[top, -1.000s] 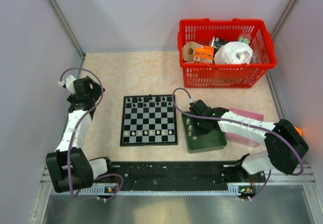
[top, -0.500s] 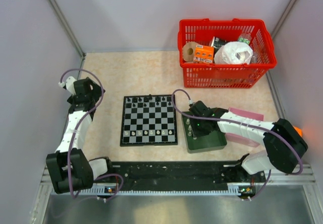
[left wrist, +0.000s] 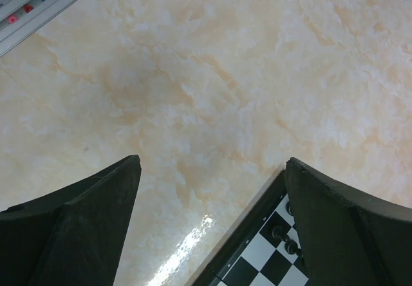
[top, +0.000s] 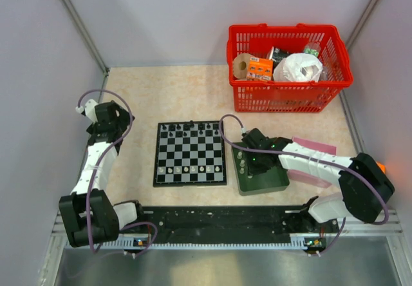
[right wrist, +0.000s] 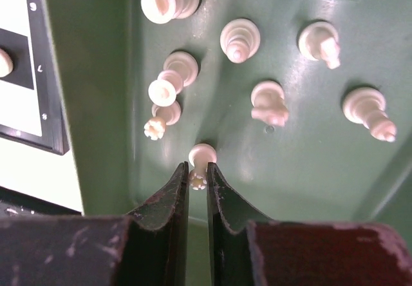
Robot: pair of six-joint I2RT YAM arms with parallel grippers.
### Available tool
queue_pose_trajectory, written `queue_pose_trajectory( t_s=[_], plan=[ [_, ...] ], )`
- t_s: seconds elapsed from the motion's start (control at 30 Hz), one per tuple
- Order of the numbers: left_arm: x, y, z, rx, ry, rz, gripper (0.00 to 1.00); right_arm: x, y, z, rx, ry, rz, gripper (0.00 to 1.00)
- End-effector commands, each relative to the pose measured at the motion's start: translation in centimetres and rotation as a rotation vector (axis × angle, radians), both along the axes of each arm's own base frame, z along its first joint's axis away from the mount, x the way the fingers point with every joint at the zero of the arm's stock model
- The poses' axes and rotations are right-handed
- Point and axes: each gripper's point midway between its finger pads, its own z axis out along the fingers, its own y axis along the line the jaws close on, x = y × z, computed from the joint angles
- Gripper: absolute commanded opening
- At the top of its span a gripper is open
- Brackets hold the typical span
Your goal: Set up the chess pieces on the board
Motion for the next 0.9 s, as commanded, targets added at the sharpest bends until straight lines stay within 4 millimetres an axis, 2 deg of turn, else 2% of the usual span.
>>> queue_pose_trajectory(
  t_s=[0.0,0.07,0.13,0.23,0.3,0.43,0.53,0.87],
  plan=[
    [-1.0,0.1,-0.4,-0.026,0.021,0.037,0.99,2.0,1.0,5.8,0.062,-0.148,0.022,0.08],
    [-2.0,-0.2,-1.5,-0.044,0.058,0.044,0.99,3.0,1.7,8.4,0.097,-0.206,0.032,0.09],
    [-2.7,-0.4,-2.1,-0.063,0.06,0.054,0.99,3.8,2.3,10.1,0.122,-0.247,0.044,0.08],
    [-2.9,-2.7,-2.6,-0.166,0.024,-0.011,0.99,5.0,3.4,12.2,0.149,-0.295,0.065,0.09],
    [-3.3,-4.2,-3.6,-0.245,0.019,-0.036,0.99,5.6,4.3,13.0,0.171,-0.316,0.077,0.09],
    [-4.2,-6.7,-5.1,-0.381,0.023,-0.078,0.99,6.5,5.9,13.9,0.224,-0.337,0.105,0.09],
    [-4.9,-7.8,-6.2,-0.454,0.019,-0.078,0.99,6.8,7.0,14.4,0.258,-0.344,0.123,0.09],
    [-5.8,-10.2,-8.3,-0.626,0.013,-0.081,0.99,8.0,8.5,14.8,0.279,-0.359,0.15,0.09]
  ],
)
